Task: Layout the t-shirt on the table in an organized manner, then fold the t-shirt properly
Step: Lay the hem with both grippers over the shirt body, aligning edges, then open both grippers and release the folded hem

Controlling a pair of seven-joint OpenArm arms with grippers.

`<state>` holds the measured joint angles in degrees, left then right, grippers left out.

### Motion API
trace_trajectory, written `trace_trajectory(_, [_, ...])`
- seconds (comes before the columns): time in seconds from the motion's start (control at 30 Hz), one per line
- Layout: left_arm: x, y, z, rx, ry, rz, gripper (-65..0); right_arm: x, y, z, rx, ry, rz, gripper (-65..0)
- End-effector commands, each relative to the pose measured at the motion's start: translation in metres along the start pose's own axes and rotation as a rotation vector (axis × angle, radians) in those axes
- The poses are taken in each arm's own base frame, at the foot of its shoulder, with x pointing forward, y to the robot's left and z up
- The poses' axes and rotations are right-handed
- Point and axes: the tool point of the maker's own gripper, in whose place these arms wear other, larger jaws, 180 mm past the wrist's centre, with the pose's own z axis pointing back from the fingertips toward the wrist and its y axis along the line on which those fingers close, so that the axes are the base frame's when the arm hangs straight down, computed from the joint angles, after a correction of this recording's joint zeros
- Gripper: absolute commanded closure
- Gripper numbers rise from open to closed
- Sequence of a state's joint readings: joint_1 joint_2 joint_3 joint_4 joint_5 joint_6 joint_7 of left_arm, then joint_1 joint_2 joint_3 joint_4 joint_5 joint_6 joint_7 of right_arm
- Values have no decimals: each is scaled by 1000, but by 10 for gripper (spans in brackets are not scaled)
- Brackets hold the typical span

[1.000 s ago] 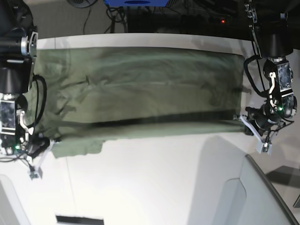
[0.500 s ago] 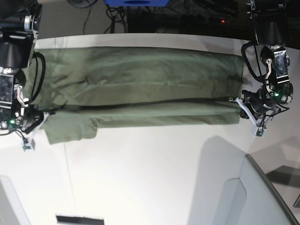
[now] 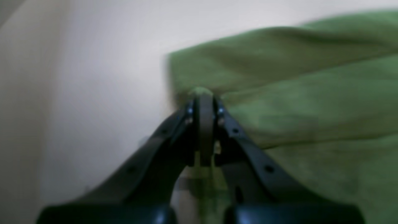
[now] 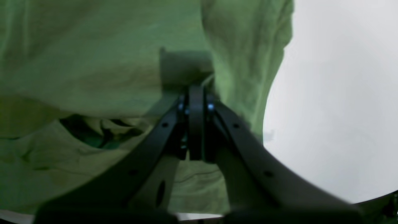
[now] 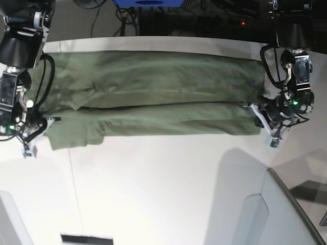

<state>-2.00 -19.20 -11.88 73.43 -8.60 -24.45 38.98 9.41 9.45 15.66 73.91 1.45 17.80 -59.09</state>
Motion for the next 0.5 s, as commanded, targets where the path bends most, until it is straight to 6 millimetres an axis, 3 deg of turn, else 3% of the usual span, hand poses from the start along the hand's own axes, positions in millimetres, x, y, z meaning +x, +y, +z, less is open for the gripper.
trace_trajectory(0.0, [7,10,6,22,-27,-9,0,13,-11,7,-26,-38,-7,0])
trace_trajectory(0.2, [2,2,9,13,-27,-22,0,5,-10,1,-21,-14,-10,0])
trace_trajectory(0.47, [-1,8,11,29,-18,-23,0,-2,-11,-12,-12,-13,-13,0])
